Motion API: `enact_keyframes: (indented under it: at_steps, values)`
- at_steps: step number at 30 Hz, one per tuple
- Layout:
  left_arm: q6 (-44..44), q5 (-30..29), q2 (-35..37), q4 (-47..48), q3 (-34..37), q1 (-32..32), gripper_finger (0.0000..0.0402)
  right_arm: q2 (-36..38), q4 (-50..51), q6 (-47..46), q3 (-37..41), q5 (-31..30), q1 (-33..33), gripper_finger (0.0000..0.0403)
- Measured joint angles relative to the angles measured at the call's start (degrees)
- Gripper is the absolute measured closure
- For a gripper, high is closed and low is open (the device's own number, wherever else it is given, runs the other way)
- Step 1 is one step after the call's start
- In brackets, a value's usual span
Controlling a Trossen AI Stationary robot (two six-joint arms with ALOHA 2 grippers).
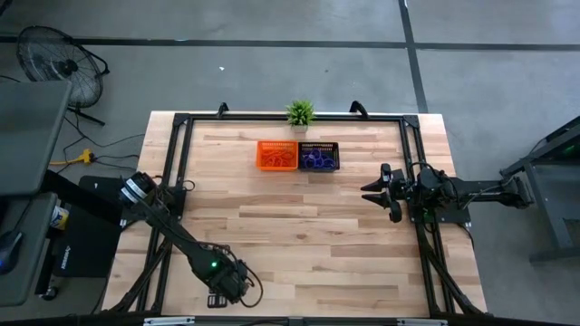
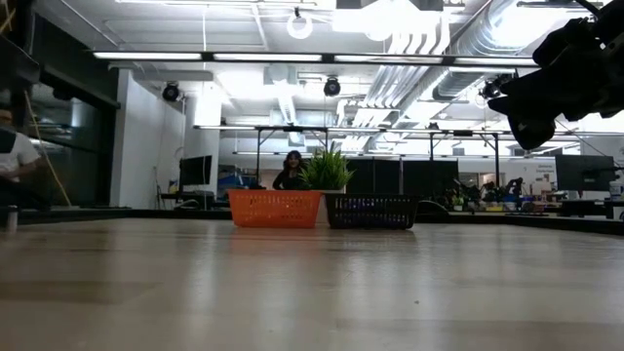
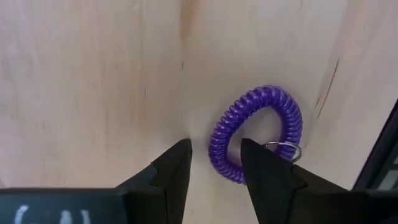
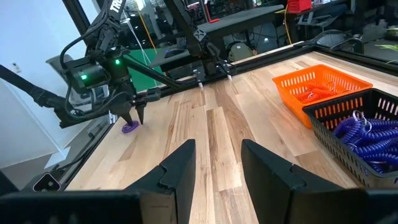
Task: Sort spring keychains into baskets
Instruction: Put the purple spring keychain into the black basket
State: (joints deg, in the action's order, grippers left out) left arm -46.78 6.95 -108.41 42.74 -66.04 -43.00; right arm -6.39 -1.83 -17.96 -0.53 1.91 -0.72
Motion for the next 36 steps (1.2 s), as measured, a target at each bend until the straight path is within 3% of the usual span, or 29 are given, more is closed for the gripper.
enact_keyframes:
  at_steps: [9,20,36]
  values:
    - [3.01,-11.30,-0.38,1.31,0.02,-0.07,0.0259,0.00,-0.04,0.00,0.01,0.01,-0.01,0.0279]
    - [9.46,-11.61,-0.38,0.55,0.21,0.14,0.0262,0.00,-0.07,0.00,0.00,0.00,0.01,0.0279]
    - [15.48,-11.00,-0.86,-0.55,0.26,0.74,0.0384,0.00,-0.09,0.00,0.01,0.00,-0.01,0.0279]
